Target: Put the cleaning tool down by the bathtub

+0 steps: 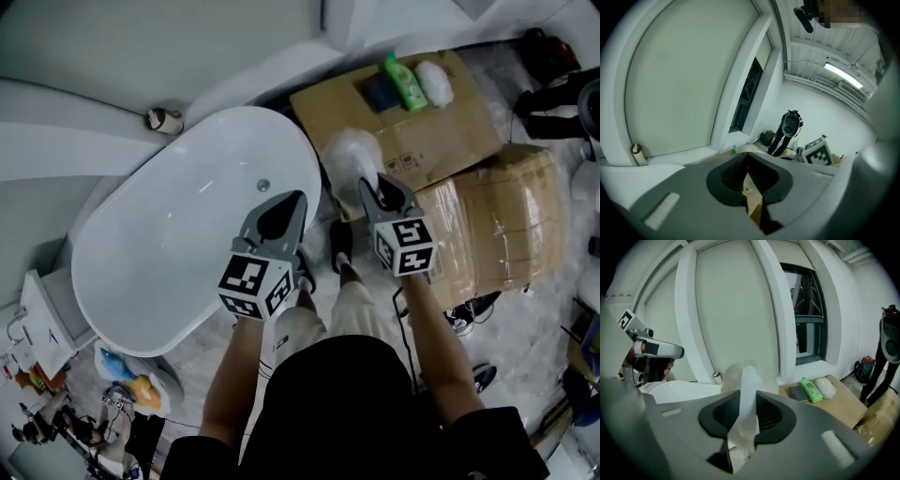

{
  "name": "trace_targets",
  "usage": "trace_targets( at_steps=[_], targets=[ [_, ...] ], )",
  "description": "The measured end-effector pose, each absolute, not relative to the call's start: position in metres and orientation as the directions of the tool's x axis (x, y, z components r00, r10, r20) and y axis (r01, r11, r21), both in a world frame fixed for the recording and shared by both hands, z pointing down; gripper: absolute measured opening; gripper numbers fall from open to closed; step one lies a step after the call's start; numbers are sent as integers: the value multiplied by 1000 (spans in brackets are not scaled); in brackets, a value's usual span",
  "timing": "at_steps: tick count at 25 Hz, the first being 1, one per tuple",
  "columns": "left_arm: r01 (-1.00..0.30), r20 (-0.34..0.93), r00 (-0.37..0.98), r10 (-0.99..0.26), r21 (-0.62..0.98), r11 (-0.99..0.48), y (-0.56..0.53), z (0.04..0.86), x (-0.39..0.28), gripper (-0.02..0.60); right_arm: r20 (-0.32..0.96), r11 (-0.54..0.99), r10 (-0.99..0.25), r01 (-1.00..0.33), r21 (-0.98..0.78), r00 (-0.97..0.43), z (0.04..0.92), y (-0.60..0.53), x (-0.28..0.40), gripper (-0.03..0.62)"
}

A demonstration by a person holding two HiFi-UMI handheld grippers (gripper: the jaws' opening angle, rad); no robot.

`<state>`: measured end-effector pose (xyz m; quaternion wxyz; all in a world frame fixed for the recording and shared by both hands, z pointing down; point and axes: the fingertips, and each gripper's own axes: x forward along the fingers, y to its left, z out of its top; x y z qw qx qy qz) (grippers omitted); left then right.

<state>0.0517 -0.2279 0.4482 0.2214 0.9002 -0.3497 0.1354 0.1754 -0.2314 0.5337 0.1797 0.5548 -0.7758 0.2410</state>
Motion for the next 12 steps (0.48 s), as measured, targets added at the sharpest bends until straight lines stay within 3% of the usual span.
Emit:
trace_targets(
  at_steps=[12],
  targets=[
    [-720, 453, 688, -567, 331, -610, -257, 498, 74, -3, 638, 297, -685, -934, -197, -352, 645, -276, 190, 92]
  ],
)
